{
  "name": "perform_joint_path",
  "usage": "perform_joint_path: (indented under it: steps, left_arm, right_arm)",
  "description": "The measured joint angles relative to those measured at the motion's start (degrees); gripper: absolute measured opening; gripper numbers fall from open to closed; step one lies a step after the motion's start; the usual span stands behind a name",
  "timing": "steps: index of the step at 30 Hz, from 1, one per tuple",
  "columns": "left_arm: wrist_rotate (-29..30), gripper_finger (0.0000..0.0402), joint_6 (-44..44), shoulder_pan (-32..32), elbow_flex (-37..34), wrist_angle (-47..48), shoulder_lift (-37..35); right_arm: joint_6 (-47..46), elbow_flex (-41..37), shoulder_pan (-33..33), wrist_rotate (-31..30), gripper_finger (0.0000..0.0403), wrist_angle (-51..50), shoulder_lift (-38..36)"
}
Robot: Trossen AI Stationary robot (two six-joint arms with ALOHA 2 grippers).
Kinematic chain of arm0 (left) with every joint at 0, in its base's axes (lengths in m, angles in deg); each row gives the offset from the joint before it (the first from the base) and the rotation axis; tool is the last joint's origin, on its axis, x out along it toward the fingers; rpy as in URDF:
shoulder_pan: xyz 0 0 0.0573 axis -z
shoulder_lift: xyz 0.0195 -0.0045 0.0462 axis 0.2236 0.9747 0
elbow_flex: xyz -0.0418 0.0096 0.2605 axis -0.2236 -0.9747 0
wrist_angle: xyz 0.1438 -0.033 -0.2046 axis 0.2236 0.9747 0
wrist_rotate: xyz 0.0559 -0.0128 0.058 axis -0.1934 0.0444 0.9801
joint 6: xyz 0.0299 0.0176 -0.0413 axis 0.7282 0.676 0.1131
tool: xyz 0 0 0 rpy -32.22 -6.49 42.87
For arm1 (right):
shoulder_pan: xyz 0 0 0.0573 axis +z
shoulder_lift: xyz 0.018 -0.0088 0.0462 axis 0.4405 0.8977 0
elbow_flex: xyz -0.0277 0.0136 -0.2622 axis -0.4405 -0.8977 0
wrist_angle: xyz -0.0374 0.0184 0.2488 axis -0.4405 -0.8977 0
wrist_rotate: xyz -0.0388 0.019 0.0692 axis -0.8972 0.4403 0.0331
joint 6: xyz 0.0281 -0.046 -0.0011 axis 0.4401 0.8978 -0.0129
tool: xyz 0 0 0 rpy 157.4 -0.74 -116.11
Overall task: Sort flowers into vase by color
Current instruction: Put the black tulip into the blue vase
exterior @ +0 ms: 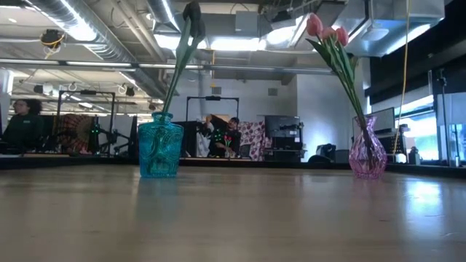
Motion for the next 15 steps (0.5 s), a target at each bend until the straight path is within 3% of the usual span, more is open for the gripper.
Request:
perform_joint_path:
  steps: [7, 15]
  left_arm:
    - [-0.6, 0.001, 1.7, -4.2, -2.0, 8.7, -13.4]
    - [-5.1, 0.001, -7.2, -7.0, -2.0, 20.6, -20.5]
  right_arm:
    - [-0.4, 0.0, -0.9, 0.1, 0.0205, 0.0, 0.0]
    - [-2.1, 0.0, -2.0, 0.9, 0.0205, 0.1, 0.0]
